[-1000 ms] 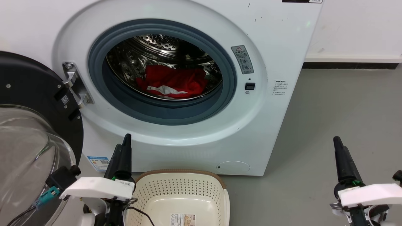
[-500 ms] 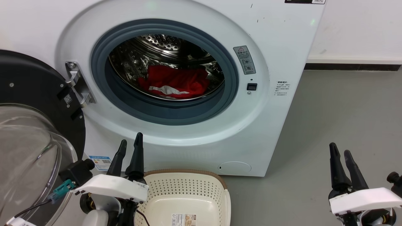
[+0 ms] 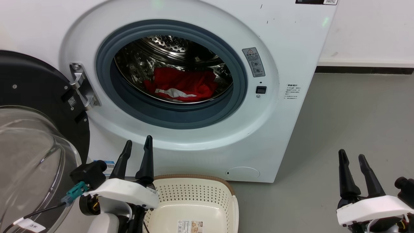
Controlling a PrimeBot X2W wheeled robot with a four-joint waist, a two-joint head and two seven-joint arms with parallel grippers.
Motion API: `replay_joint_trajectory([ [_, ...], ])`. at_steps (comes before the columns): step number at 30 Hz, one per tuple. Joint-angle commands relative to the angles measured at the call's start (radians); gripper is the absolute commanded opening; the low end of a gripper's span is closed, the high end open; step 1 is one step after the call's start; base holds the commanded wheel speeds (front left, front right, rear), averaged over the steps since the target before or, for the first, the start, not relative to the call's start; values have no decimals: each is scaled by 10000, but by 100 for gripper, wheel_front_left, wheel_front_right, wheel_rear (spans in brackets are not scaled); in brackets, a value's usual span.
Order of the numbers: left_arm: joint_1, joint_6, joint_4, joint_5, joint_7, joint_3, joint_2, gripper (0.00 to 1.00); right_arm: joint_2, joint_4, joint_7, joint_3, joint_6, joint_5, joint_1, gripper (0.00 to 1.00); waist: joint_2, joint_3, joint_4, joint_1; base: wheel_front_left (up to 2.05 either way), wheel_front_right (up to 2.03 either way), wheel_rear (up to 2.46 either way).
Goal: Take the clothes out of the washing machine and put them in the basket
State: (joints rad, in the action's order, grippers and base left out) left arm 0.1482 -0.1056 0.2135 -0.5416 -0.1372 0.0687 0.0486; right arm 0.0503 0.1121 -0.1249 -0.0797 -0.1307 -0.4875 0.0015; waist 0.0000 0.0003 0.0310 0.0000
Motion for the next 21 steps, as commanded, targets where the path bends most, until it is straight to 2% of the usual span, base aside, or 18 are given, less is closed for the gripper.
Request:
replay_joint_trajectory([
  [1, 251, 16, -46, 332, -124, 59, 36, 100, 6, -156, -101, -26, 0, 370, 24, 100, 0, 0, 8, 0, 0, 0, 0],
  [21, 389, 238, 311, 2366, -587, 379, 134, 100, 3, -331, -335, -50, 0, 2594, 180, 100, 0, 1, 97, 0, 0, 0, 0],
])
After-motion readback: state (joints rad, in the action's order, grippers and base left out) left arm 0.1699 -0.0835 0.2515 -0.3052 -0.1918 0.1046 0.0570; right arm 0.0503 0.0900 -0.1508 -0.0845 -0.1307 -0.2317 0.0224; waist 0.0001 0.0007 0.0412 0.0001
